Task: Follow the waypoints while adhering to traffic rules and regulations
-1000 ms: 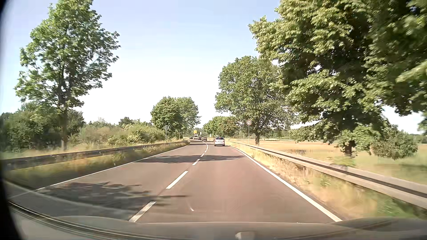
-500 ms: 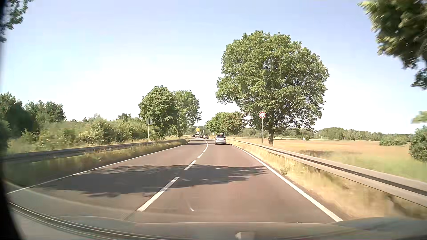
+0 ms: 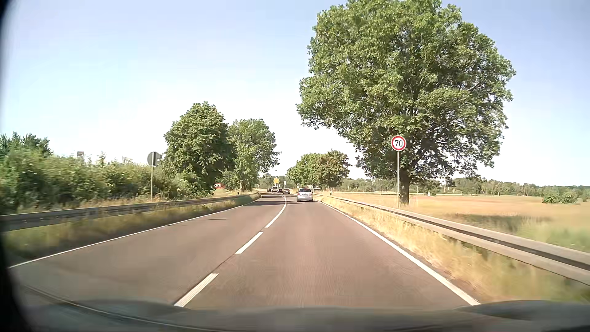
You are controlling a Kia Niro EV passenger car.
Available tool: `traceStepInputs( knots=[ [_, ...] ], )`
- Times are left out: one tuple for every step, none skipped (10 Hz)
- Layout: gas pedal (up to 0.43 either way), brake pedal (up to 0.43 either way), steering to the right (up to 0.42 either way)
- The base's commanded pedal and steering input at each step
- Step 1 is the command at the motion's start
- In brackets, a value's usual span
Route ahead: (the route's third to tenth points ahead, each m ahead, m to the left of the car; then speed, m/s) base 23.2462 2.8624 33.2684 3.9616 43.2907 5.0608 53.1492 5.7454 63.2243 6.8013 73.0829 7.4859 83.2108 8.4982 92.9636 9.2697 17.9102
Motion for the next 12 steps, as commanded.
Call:
traceStepInputs(
  knots=[
    [0.000,0.220,-0.003],
    [0.000,0.226,-0.003],
    [0.000,0.238,-0.003],
    [0.000,0.238,-0.003],
    [0.000,0.238,-0.003],
    [0.000,0.244,-0.003],
    [0.000,0.244,-0.003],
    [0.000,0.250,-0.003],
    [0.000,0.256,-0.004],
    [0.000,0.256,-0.005],
    [0.000,0.256,-0.005],
    [0.000,0.262,-0.006]
  ],
)
